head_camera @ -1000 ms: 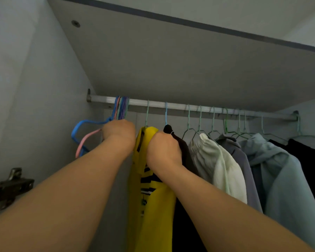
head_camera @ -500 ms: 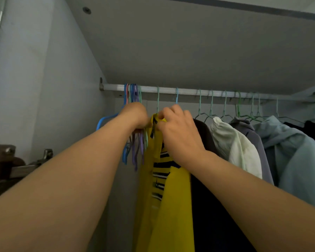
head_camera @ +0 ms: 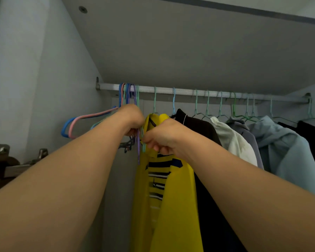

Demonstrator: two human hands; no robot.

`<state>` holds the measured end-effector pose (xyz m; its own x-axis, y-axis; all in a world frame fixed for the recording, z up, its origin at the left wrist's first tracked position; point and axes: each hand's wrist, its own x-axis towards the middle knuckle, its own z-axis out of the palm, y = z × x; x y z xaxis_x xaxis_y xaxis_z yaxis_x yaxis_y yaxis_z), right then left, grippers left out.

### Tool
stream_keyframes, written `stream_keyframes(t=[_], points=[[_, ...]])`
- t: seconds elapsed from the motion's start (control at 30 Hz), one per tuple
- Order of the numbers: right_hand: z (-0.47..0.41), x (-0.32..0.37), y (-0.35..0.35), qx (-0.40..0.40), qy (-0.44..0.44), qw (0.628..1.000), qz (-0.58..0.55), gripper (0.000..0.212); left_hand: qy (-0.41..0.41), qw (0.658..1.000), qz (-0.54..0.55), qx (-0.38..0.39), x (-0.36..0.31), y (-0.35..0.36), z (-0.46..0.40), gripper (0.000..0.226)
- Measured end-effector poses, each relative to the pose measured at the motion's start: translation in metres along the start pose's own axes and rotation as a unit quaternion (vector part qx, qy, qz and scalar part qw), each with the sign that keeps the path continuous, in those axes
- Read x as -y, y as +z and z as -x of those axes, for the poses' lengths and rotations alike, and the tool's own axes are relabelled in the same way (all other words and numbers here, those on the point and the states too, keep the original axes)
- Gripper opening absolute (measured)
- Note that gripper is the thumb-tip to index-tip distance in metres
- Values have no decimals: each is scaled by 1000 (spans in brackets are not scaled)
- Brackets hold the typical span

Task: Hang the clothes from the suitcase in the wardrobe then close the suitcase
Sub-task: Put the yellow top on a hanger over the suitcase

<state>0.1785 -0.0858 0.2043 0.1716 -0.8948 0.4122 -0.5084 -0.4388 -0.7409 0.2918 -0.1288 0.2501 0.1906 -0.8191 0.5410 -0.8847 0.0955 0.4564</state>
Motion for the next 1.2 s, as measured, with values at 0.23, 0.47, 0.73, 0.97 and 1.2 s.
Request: stream_keyframes(t=[0.23,0.47,0.73,0.97,1.2], points=[[-4,0,1,-15,7,999,-50,27,20,999,-45,9,-15,-6,11,31],[-6,7,-15,-157,-150,931,292,14,52,983,-173,-42,-29,-9,15,22],[4,-2,-21,-153,-256,820,489,37,48,991,21,-120,-50,-10,17,29],[50,-24,-46,-197,-312,819,439,34,-25,829,555,-68,-84,-5,21,25],[108,-44,-134,-231,-103,941,226,46,50,745,656,106,-156,15,86,35]])
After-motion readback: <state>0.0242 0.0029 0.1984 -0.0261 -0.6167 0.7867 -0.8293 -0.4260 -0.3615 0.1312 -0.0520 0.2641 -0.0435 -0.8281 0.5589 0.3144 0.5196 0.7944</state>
